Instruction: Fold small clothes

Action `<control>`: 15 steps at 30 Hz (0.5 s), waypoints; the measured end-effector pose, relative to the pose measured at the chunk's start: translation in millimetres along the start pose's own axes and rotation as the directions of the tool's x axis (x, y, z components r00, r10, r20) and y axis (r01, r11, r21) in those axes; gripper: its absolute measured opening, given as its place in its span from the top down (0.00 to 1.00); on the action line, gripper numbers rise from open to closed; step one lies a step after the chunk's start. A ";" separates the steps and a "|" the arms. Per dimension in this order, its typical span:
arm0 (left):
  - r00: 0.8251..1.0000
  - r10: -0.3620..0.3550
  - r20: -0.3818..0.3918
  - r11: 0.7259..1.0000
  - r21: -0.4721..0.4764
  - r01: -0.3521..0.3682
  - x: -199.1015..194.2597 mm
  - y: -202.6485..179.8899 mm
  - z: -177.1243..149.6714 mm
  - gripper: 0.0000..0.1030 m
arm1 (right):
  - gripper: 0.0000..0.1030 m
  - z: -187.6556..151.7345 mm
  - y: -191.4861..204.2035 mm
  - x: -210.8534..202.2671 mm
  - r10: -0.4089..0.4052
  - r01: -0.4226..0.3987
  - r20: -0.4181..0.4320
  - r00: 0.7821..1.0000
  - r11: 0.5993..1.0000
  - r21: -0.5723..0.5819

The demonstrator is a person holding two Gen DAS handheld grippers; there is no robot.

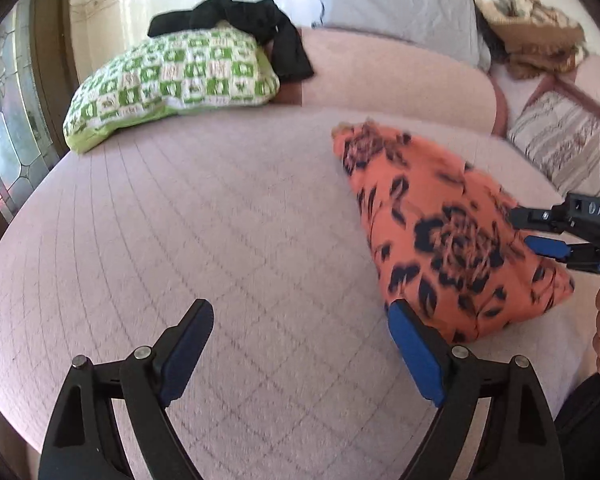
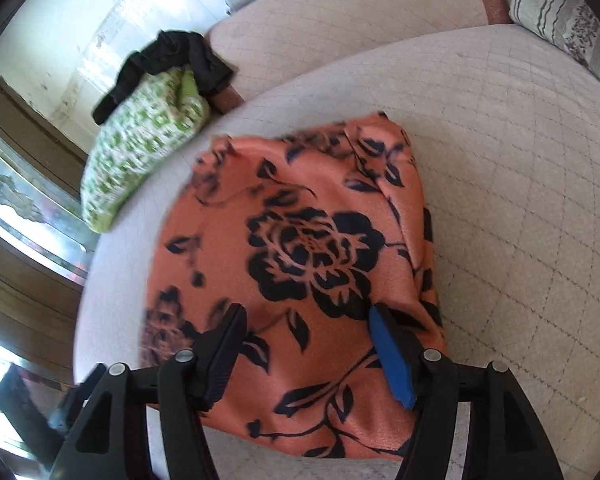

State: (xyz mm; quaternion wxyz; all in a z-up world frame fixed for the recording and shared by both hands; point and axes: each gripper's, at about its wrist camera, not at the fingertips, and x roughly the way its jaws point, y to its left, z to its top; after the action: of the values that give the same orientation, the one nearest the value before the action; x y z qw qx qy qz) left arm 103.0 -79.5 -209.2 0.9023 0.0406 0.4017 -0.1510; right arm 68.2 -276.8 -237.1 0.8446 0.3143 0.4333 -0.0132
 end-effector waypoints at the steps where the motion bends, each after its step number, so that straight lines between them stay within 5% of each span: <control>1: 1.000 -0.015 0.009 1.000 -0.013 0.015 0.5 1.6 4.8 0.13 | 0.35 6.7 1.4 -4.1 0.039 -0.039 0.019 0.999 0.999 0.021; 4: 0.999 -0.047 0.027 0.999 -0.001 0.047 6.2 -1.9 20.4 0.13 | 0.35 30.8 9.8 -14.9 0.152 -0.156 0.080 0.985 0.987 0.047; 9: 0.995 -0.094 -0.014 0.994 0.060 0.095 30.7 -17.8 29.1 0.13 | 0.35 80.1 43.9 9.4 0.132 -0.129 0.055 0.990 0.990 -0.054; 15: 0.988 -0.151 -0.034 0.985 0.073 0.153 51.6 -21.3 22.0 0.12 | 0.37 104.0 34.1 102.2 0.076 -0.081 -0.203 0.976 0.997 -0.020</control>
State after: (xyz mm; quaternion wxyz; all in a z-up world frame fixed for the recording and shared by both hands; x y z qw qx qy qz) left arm 144.7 -116.4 -231.4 0.8802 0.0460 0.4104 -0.2339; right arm 217.3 -280.3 -250.6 0.8004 0.3191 0.5041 0.0580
